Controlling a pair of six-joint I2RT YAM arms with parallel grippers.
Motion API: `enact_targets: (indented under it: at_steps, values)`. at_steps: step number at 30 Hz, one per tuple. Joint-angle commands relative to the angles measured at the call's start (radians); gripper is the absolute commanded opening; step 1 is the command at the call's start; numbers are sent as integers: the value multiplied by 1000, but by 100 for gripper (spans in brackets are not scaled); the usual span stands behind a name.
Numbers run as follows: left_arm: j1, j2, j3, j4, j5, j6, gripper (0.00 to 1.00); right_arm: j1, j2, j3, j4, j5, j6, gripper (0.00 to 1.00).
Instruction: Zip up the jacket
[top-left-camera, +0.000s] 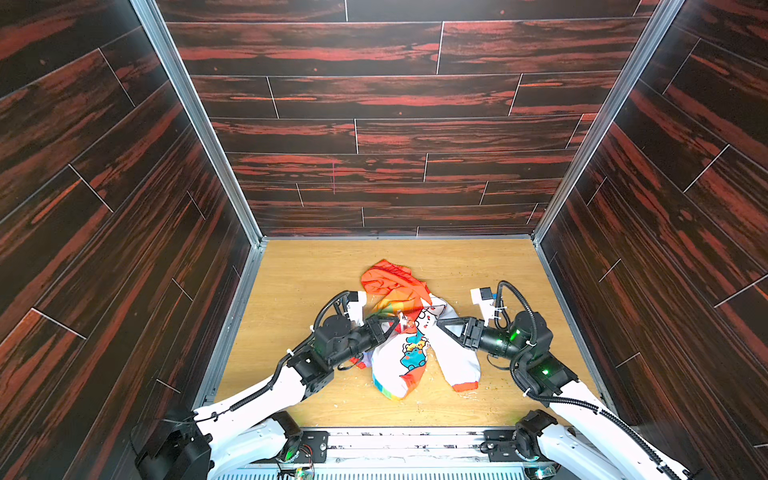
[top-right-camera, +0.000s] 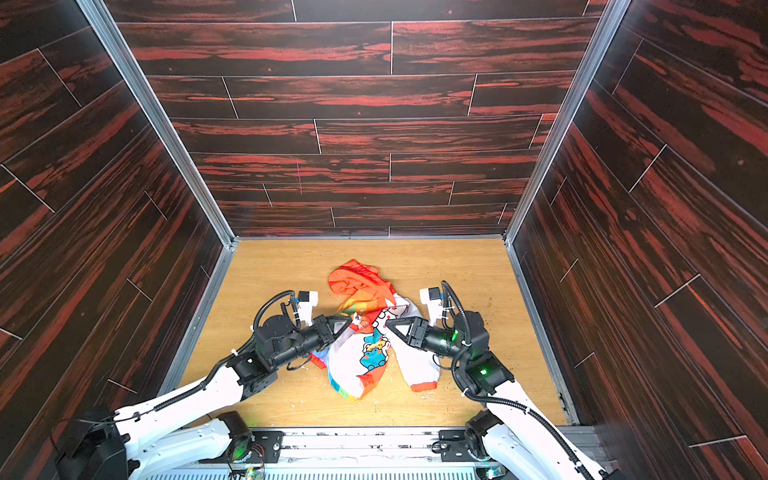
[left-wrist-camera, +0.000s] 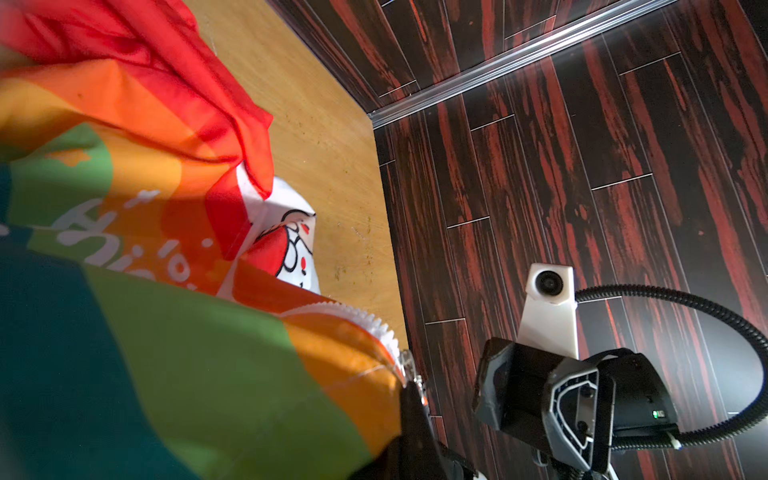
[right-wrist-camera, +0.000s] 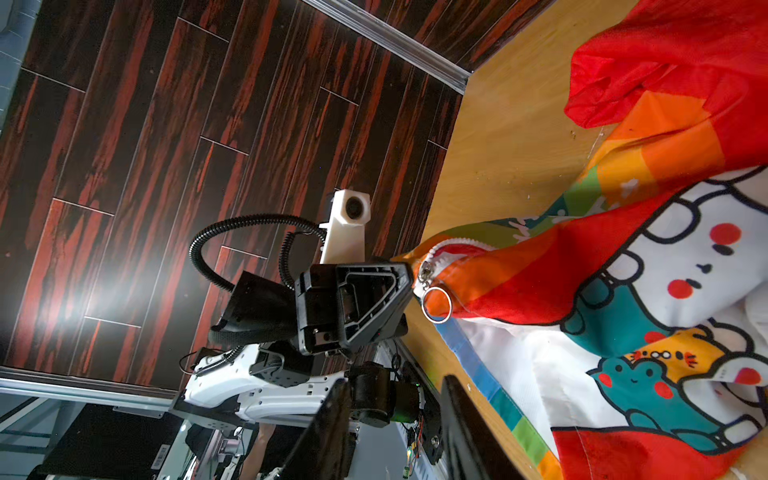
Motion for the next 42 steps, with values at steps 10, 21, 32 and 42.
enact_targets:
  at_steps: [10, 21, 32, 42]
  values:
    - [10, 108, 155, 79, 7, 46, 0, -200, -36, 175, -334, -10, -68, 99]
    - [39, 150, 198, 120, 14, 54, 0, -238, 9, 420, -617, 312, -251, 92]
    - [45, 258, 265, 212, 47, 21, 0, -238, 70, 362, -514, 154, -211, 0]
    - [46, 274, 259, 248, 58, 9, 0, -237, 65, 302, -379, 98, -125, 0]
